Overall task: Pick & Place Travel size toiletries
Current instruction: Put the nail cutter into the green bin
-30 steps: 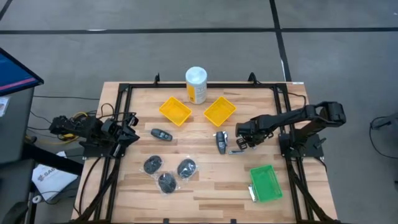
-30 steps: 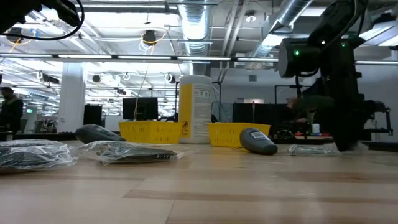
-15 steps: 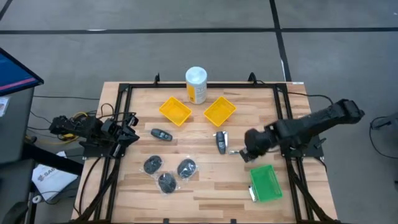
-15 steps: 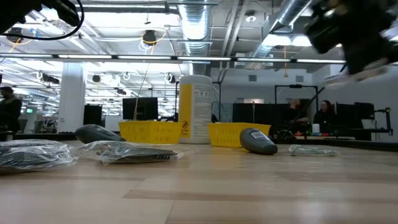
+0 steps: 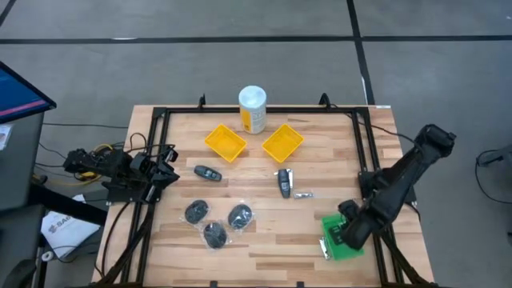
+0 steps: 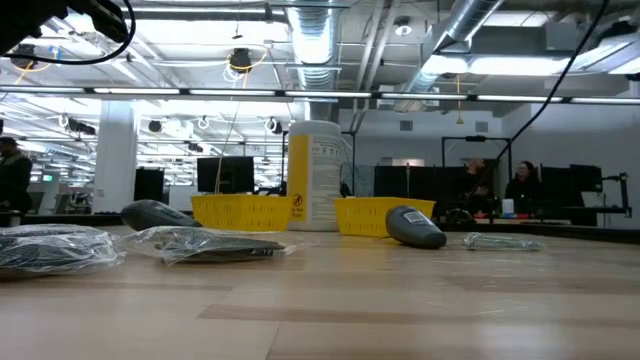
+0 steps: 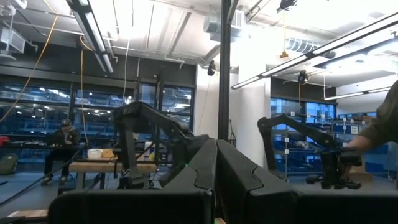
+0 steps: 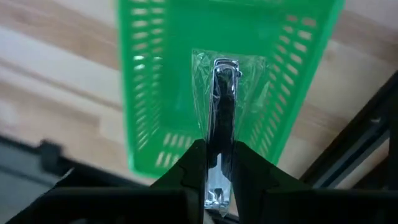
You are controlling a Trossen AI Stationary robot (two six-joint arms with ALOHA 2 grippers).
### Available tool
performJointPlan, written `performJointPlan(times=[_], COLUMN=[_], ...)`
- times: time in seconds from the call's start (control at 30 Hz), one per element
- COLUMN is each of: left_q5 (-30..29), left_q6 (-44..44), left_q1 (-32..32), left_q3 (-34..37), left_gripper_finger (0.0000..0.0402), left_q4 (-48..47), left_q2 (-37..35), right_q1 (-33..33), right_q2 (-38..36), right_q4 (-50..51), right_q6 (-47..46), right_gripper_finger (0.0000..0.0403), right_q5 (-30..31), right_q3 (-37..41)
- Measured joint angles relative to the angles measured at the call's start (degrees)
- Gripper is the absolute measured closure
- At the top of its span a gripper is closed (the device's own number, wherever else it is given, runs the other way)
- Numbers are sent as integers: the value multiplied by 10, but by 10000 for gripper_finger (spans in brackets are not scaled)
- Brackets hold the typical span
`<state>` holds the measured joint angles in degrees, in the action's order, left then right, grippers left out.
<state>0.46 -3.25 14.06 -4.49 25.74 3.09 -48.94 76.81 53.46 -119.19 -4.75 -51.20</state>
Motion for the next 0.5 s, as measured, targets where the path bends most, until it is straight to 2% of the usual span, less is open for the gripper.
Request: performJointPlan(times=[0.33, 0.5], left_q5=[0, 0], left_q6=[0, 0], left_q1=[0, 0], left_q3=[0, 0], left_gripper_finger=[399, 399], left_q4=[0, 1], left_q2=[0, 0], right_q1=[-7, -5], right_q2=[94, 107], right_q4=[-30, -28], right_q6=[-11, -13], right_gripper_finger=[354, 318], right_q5=[1, -1], right_q3=[0, 0])
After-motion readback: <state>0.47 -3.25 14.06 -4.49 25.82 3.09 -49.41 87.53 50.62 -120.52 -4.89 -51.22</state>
